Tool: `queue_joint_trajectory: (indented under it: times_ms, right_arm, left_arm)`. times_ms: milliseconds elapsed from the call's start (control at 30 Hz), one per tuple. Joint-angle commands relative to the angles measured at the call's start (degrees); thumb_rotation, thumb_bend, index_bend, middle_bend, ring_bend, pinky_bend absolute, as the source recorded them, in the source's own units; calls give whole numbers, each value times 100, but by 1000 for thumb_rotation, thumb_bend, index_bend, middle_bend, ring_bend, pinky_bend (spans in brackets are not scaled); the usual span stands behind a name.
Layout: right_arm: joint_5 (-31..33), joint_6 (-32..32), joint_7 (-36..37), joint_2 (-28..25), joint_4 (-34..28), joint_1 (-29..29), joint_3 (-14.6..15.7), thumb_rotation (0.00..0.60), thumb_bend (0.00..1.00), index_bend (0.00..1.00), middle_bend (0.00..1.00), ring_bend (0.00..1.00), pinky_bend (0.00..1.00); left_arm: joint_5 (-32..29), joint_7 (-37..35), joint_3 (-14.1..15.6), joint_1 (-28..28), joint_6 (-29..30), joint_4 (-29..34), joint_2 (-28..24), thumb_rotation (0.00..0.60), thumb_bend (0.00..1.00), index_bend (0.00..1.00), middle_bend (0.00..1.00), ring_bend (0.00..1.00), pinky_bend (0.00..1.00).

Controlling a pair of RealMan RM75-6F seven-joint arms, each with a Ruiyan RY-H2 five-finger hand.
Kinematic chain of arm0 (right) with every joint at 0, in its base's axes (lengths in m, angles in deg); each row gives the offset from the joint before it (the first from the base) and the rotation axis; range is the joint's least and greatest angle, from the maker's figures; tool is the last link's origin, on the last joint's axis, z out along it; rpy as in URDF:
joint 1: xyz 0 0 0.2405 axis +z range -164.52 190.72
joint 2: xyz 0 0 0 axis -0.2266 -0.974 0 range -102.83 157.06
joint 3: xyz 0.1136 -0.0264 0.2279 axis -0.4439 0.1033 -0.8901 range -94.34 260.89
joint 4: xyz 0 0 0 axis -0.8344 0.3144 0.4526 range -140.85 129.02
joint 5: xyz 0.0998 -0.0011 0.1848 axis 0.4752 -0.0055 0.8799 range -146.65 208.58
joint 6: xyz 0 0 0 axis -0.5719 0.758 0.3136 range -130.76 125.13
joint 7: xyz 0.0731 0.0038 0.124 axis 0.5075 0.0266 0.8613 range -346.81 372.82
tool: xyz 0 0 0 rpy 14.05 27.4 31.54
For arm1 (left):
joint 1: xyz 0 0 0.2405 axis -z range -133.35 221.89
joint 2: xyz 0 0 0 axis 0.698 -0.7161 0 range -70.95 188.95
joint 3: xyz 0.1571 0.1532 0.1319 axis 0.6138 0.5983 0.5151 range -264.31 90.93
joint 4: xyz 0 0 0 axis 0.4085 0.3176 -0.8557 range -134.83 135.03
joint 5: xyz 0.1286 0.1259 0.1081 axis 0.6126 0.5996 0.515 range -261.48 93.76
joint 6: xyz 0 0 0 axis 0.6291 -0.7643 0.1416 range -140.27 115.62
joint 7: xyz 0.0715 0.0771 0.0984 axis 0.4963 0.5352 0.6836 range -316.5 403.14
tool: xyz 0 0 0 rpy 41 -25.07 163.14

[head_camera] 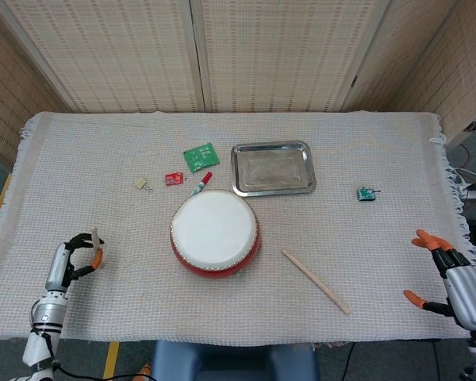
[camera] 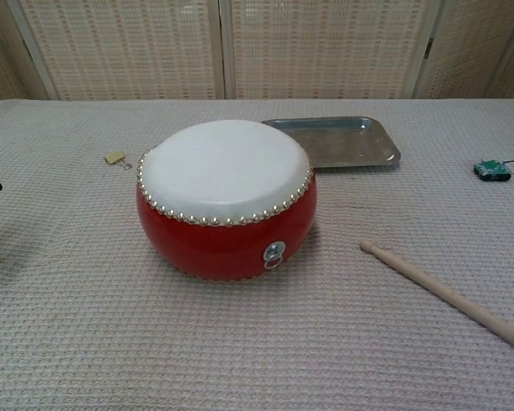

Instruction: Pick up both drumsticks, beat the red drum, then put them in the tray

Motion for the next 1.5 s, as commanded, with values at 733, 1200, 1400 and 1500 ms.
queue_joint_trajectory:
  times_ms: [733,1200,1400,1500]
  right_arm:
    - [93,-126,-39,-36,-99,37,7,600,47,84,211,131,286]
    - [3,-49,14,-10,-35,24,25,600,46,89,211,131,286]
    - [-52,95,-30,-27,-71,-36,25,600,46,91,211,131,286]
    - [-78,135,-32,-21,-77,-57,35,600,46,93,211,131,286]
  left_arm:
    - [1010,-6675,71,347,-1182,-1454,41,600,465,412,452,453,606]
    - [1079,-5087,259,249,-646,-800,-19,356,352,542,573,543,640]
    - [1060,-4518,331,211,-508,-712,36,236,338,623,640,598,660]
    - [959,-4096,327,172,-442,-682,115,225,337,666,690,645,706]
